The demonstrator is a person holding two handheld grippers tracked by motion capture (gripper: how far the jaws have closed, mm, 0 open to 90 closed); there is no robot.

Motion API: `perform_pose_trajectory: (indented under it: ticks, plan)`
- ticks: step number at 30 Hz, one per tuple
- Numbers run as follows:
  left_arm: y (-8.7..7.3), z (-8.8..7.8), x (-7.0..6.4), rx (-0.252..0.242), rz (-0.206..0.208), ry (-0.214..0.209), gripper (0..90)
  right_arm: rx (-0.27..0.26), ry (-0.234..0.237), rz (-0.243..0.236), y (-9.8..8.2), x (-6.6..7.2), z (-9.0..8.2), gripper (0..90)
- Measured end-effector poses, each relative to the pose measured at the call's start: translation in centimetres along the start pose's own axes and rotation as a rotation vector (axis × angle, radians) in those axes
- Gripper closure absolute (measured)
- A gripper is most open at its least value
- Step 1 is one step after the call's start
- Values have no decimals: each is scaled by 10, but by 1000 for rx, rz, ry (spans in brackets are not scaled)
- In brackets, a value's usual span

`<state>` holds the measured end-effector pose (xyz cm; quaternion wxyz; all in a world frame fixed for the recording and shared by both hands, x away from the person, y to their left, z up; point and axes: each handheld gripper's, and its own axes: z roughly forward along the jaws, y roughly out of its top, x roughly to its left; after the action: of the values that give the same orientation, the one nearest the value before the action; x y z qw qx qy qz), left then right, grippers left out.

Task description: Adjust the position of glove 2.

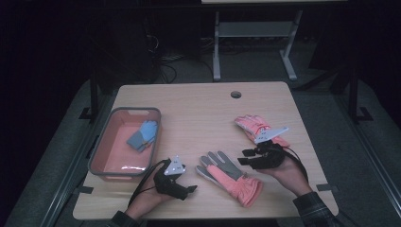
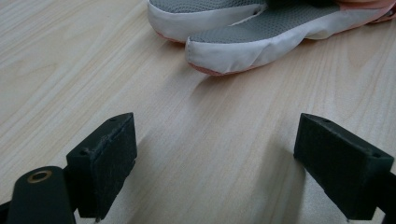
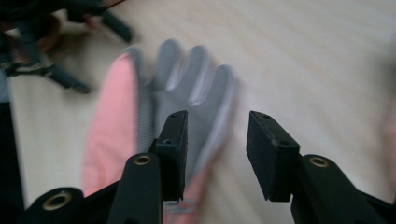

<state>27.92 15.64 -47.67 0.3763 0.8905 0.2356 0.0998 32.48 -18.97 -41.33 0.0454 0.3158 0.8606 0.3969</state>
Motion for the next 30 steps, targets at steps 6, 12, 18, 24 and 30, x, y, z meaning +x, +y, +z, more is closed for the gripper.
perform_pose_trajectory:
  ticks: [6,12,18,24,30]
  plan:
    - [0,0,0,0,-6,-2,123,-16,-91,11,5,-32,-11,483]
    - [0,0,0,0,-6,-2,123,-39,-134,60,7,-70,-20,475]
    - [0,0,0,0,-5,-2,123,-29,-166,99,8,-97,-19,464]
    - [0,0,0,0,-6,-2,123,-7,-175,161,0,-120,-12,439]
    - [0,0,0,0,-6,-2,123,47,-173,186,-10,-126,2,407]
